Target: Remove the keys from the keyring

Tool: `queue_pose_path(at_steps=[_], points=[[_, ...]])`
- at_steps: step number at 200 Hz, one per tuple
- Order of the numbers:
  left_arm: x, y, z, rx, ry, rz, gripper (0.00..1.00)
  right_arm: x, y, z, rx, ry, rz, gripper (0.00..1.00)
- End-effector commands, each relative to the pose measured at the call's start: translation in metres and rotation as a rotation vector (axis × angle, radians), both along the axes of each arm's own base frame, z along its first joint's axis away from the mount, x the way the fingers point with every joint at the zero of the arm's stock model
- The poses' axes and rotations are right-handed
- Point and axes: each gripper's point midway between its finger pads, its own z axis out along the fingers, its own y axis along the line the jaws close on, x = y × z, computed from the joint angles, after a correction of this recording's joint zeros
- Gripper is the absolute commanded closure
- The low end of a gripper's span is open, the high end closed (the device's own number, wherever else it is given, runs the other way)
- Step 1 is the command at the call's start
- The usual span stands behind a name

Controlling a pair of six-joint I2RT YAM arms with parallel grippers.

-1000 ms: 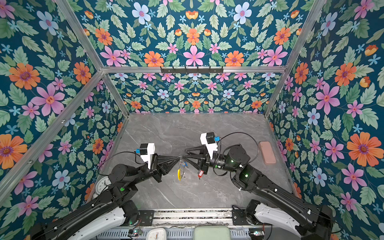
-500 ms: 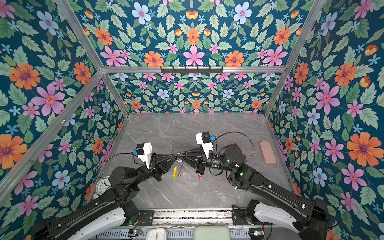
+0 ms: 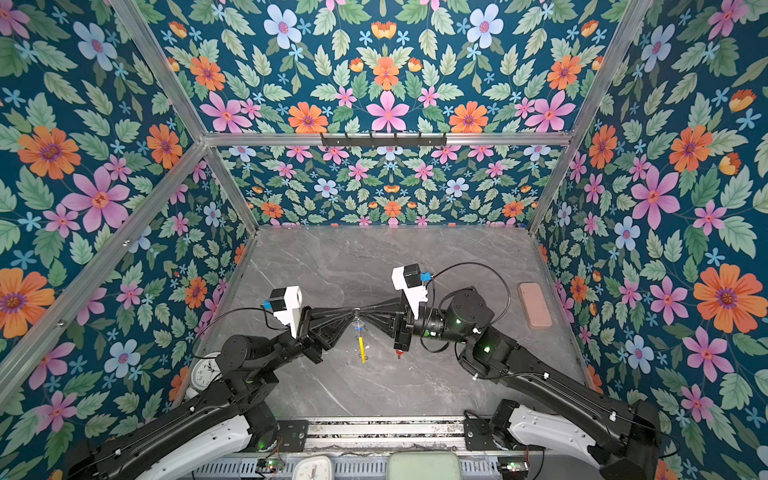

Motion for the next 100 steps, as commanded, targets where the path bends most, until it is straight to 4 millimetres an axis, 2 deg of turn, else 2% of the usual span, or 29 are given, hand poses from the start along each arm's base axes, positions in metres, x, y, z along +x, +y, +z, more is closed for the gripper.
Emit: queue_pose_path(at_steps=[1,23,46,100], points=[[0.000,0.001,-0.005,0.055,0.026,0.011,0.63,-0.004,-0.003,-0.010,-0.122,-0.013,-0.003,1.00],[-0.004,0.001,-0.014,0.148,0.048,0.009,0.63,-0.011,-0.006,-0.025,-0.275,-0.002,0.044,1.00],[-0.017,-0.009,-0.018,0.250,0.062,-0.084,0.65,-0.016,-0.010,-0.038,-0.412,0.007,0.088,1.00],[-0.028,-0.024,-0.024,0.441,0.114,-0.209,0.69,-0.019,-0.015,-0.041,-0.539,-0.014,0.136,1.00]])
